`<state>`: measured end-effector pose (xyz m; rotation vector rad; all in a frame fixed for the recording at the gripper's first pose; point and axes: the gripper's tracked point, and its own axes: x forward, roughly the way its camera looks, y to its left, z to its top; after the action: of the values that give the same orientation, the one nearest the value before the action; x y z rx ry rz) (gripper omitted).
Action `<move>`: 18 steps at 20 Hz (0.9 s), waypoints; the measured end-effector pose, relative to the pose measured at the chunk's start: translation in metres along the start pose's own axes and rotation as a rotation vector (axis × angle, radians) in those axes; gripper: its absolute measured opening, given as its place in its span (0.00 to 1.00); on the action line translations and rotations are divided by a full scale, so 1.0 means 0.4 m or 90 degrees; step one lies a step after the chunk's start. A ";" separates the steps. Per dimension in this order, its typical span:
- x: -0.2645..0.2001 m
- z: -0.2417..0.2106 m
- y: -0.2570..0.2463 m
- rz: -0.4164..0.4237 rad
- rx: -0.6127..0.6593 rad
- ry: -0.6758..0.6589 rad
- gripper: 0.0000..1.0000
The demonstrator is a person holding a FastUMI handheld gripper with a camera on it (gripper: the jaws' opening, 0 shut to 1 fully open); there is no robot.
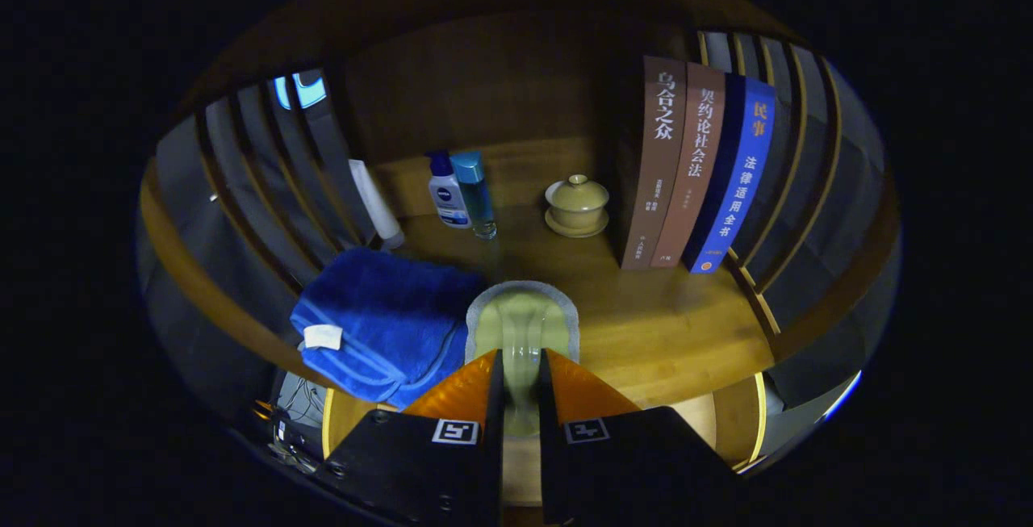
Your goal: Pull open the drawer, take out the items inside it, and place them on the countertop above the cabinet.
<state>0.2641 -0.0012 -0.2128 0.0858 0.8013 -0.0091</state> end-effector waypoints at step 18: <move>0.143 0.045 -0.012 -0.009 0.008 0.034 0.80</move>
<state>0.3167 -0.0060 -0.2418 0.0931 0.8554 -0.0247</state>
